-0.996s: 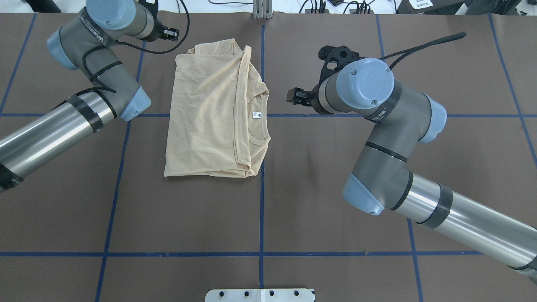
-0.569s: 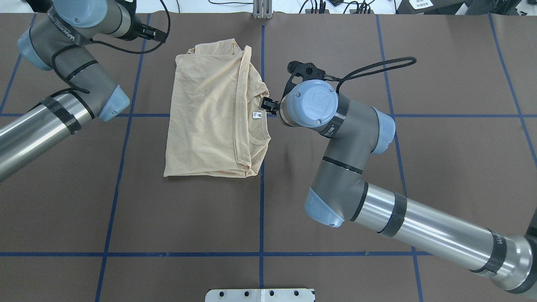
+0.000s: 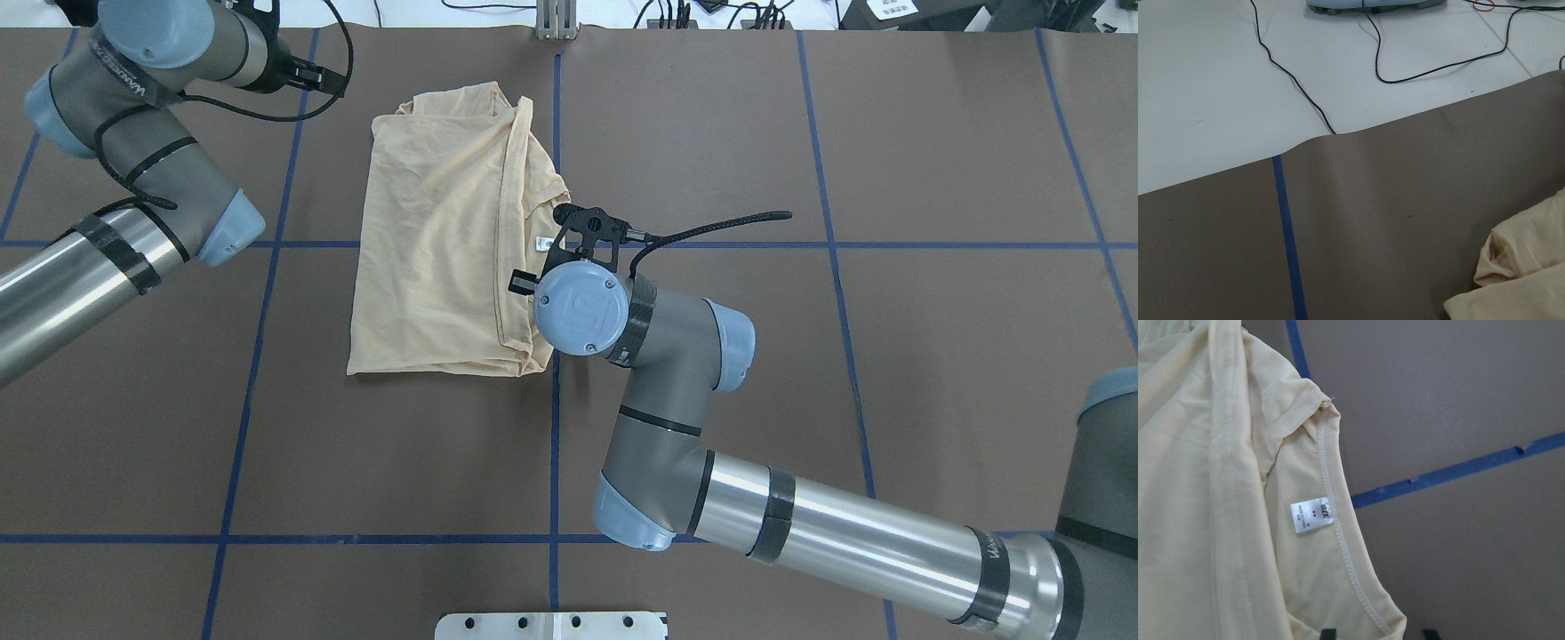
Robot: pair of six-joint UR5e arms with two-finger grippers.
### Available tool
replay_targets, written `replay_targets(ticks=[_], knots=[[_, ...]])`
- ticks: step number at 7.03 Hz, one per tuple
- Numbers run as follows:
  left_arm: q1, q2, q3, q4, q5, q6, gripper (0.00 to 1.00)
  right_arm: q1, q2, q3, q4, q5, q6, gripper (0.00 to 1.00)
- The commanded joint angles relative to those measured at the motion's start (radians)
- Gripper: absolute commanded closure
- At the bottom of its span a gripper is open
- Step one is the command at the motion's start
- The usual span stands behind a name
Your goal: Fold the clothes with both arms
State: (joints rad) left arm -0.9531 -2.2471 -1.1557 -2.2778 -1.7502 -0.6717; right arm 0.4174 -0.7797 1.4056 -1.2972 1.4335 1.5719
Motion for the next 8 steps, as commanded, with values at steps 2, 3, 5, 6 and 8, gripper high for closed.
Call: replay_targets(ticks=[2,3,5,6,8], knots=[[0.004,0.020,-0.019,-0.002,0.000,-0.002,0.00,-0.008,0.005,-0.010,0.001,-0.012,0.004,0.70],[0.004,0.024,-0.021,-0.002,0.000,-0.002,0.00,-0.008,0.007,-0.010,0.001,-0.012,0.004,0.71],[0.005,0.024,-0.021,-0.002,0.000,-0.002,0.00,-0.008,0.007,-0.010,0.003,-0.012,0.004,0.72],[0.005,0.024,-0.021,-0.002,0.000,-0.002,0.00,-0.008,0.007,-0.011,0.003,-0.012,0.002,0.72],[0.005,0.024,-0.021,-0.003,0.000,-0.002,0.00,-0.009,0.008,-0.042,0.004,-0.013,-0.001,0.72]])
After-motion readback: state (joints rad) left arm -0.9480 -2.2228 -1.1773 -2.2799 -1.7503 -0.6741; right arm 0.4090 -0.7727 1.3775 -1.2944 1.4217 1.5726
